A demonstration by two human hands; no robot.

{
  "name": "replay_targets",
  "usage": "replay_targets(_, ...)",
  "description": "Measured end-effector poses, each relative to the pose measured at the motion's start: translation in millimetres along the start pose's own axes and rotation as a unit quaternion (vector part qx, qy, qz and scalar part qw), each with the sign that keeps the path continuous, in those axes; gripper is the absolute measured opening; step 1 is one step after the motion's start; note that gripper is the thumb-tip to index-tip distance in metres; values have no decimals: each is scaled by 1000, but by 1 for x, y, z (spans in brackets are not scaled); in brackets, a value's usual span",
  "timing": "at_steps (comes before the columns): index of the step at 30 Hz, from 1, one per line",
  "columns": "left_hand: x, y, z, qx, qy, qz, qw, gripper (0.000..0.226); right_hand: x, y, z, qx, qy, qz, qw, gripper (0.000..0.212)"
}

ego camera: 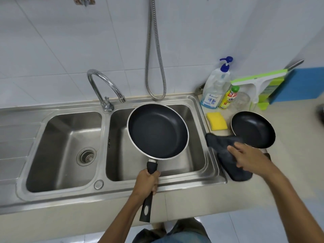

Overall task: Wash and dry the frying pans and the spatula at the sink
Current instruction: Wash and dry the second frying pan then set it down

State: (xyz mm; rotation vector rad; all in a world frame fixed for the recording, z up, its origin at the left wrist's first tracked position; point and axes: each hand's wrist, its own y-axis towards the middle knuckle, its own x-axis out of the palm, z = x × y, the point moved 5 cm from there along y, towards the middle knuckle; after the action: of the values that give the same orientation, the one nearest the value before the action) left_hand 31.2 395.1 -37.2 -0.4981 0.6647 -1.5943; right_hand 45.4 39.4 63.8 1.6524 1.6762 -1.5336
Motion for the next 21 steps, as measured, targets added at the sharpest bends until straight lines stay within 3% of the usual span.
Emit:
replay_targets(2, 4, -1, 4, 7, 4, -1, 1000, 17, 46, 12, 29, 41, -72, -13, 996, 61)
replay_targets(5, 9, -3, 5, 14, 8, -8, 1000, 16, 96, 14, 53, 81, -98, 24, 992, 46)
replay_targets(9, 15, -5, 5, 19, -2, -13, 1000, 19, 99, 13, 57, 103, -117, 20, 988, 53)
replay_targets(12, 21, -5, 8, 20, -15, -14, 1000, 19, 88, 0, 30, 110, -183, 60, 975, 59)
replay_targets(14, 25, -6, 11, 26, -16, -10, 999, 20, 83, -20, -13, 56, -187, 131, 972, 54)
replay_targets(16, 31, -8, 13, 41, -5, 4, 999, 27, 92, -44, -61, -27, -77, 141, 987, 46)
replay_targets(18, 34, -8, 13, 56, 2, 27, 998, 35, 115, -67, -98, -55, 140, 36, 988, 41)
replay_targets(21, 42, -12, 18, 75, -26, 23, 997, 48, 162, -94, -132, 36, 375, -145, 915, 46)
